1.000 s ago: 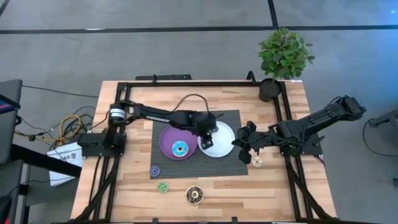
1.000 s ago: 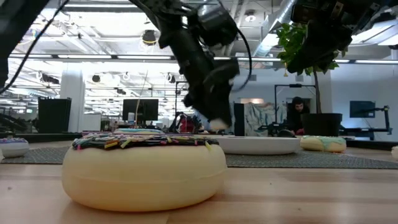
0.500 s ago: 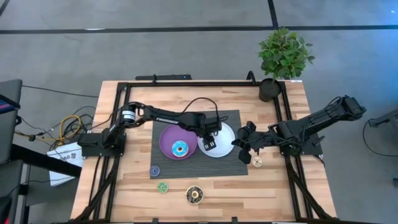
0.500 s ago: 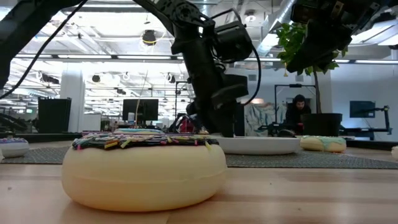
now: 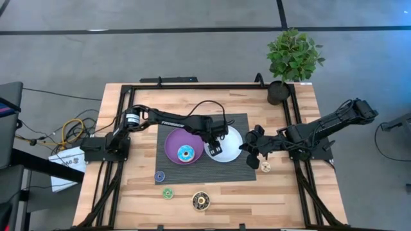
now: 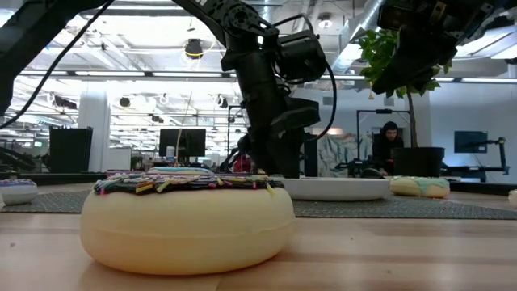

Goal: Pick & Place donuts
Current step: Put the small blue donut on the white plate, then put the large light green donut on the purple plate

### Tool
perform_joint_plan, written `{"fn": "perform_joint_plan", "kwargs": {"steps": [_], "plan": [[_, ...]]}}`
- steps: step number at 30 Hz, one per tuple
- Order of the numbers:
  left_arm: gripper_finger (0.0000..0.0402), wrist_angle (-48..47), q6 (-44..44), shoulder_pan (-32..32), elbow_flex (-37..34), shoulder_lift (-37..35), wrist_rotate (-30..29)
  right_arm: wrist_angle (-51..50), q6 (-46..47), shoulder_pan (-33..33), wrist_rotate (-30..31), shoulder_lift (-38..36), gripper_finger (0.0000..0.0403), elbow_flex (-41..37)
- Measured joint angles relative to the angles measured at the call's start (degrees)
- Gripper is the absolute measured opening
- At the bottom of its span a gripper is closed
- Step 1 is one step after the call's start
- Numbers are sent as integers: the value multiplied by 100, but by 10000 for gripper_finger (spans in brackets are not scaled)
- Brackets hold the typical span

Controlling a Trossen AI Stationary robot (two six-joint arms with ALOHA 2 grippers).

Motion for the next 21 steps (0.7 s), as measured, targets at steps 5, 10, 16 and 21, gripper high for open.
{"fn": "perform_joint_plan", "kwargs": {"steps": [5, 10, 16, 21], "plan": [[207, -13, -45, 0, 0, 0, -122, 0, 0, 0, -11, 0, 0, 0], [227, -98, -55, 2, 0, 0, -166, 0, 2, 0, -14, 0, 0, 0], [268, -94, -120, 2, 0, 0, -166, 0, 4, 0, -15, 0, 0, 0], [288, -440, 9, 2, 202, -2, -155, 0, 5, 0, -15, 0, 0, 0]]}}
